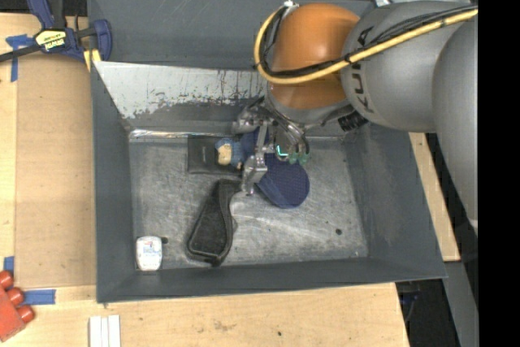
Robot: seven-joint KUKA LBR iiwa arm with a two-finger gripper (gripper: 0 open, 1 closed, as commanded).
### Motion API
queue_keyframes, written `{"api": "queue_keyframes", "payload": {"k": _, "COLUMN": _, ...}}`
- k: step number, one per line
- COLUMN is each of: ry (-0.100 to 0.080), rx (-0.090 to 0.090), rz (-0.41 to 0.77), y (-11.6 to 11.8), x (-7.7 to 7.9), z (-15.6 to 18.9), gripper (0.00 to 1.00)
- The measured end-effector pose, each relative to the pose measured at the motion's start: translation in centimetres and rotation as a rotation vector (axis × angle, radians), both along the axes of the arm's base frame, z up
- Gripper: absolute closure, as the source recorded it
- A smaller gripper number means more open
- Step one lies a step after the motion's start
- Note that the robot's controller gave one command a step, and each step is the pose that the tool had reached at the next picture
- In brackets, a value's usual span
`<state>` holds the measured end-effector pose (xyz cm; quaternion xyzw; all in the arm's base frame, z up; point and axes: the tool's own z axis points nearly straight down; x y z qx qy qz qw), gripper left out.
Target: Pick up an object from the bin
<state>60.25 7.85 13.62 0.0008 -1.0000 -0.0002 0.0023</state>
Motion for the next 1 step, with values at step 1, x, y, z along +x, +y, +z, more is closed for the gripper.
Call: {"api": "queue_keyframes", "payload": {"k": 1, "ry": -0.029, "rx": 0.002, "rz": 0.103, "y": 0.05, "x": 1.58, "z": -2.48, "gripper": 0.00}}
